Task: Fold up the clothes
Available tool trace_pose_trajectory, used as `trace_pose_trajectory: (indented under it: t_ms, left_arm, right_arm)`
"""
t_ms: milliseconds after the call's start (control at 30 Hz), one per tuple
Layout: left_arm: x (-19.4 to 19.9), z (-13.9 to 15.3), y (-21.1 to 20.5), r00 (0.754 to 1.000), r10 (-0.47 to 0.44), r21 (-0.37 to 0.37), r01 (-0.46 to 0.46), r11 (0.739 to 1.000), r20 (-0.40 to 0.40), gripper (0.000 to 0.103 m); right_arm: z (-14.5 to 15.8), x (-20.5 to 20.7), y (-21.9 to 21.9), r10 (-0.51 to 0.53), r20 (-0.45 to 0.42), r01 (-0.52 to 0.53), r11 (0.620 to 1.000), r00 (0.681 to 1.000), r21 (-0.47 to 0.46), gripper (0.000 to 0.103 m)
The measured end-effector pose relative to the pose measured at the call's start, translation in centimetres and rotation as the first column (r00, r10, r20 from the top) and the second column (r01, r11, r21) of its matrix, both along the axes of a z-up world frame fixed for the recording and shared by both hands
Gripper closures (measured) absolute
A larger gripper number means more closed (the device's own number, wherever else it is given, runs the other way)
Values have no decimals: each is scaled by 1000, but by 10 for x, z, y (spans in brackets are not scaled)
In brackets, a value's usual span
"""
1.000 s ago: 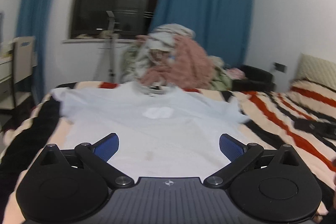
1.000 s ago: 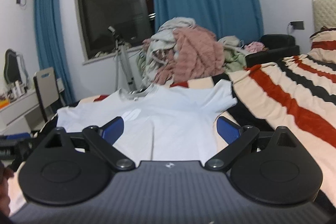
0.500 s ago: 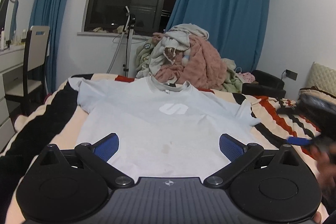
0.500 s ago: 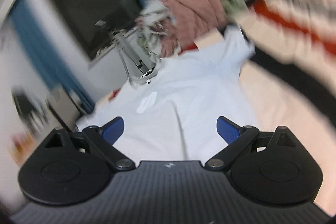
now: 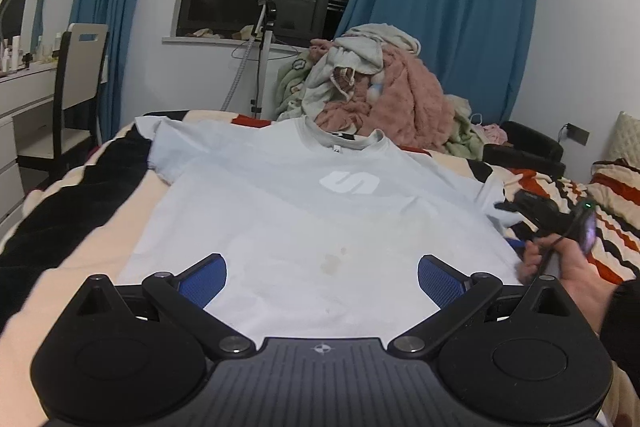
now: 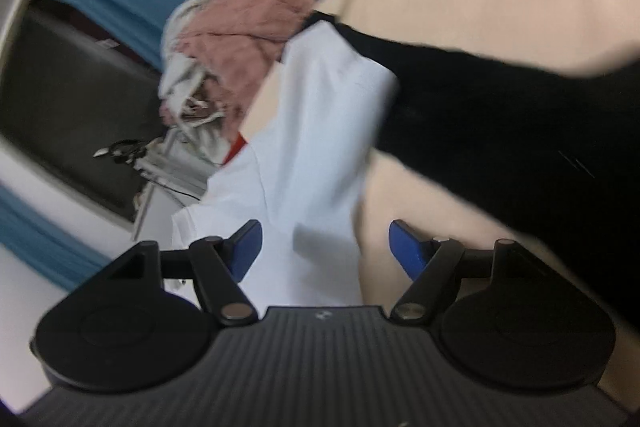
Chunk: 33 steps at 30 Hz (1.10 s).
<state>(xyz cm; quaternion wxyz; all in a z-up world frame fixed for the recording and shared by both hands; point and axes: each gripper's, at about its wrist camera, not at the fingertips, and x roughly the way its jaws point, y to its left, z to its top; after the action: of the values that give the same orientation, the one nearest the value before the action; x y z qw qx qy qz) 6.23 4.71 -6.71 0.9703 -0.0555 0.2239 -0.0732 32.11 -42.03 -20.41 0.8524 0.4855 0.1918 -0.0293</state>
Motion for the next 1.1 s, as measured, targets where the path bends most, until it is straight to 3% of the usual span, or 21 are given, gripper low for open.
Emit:
trace_pose_trajectory:
  t_ms: [167, 267, 400, 600, 700, 800, 833, 867, 900, 1033, 1100]
  left_arm:
    - [20, -15, -10, 1000, -12, 63, 10, 998, 24, 0]
    - [36, -26, -12, 1000, -7, 58, 6, 998, 4, 0]
    - [59, -39, -11, 999, 4, 43, -2, 999, -44, 0]
    - [76, -51, -4, 995, 24, -8, -25, 1000, -93, 0]
    - [75, -52, -1, 997, 43, 23, -41, 999, -71, 0]
    - [70, -46, 5, 997, 59, 17, -58, 998, -44, 0]
    - [68, -44, 8, 997, 65, 2, -65, 998, -36, 0]
    - [66, -40, 11, 997, 70, -17, -70, 997, -27, 0]
    - [64, -36, 15, 997, 74, -34, -74, 997, -17, 0]
    - [49, -19, 26, 996, 77, -52, -75, 996, 54, 0]
    - [40, -8, 34, 991, 76, -56, -70, 996, 112, 0]
  right_arm:
    - [-11, 42, -8, -5, 127, 14, 997, 992, -74, 33]
    - [-18, 66, -13, 26, 204, -7, 995, 979, -95, 33]
    - [-25, 98, -23, 60, 239, -35, 993, 969, -109, 34]
    - [-34, 114, -32, 54, 234, -36, 996, 971, -80, 51]
    - [-17, 117, -21, 18, 137, 7, 984, 990, -179, 65]
    - [16, 124, 2, -70, 11, 69, 932, 998, -356, 64]
    - [28, 126, 11, -102, -19, 85, 907, 995, -413, 82]
    - [41, 127, 20, -103, -39, 75, 892, 994, -446, 92]
    - [54, 128, 30, -106, -52, 68, 874, 993, -480, 95]
    - [115, 120, 86, -94, 27, 87, 732, 995, -676, 97]
    - [144, 117, 126, -36, 80, 85, 629, 996, -773, 97]
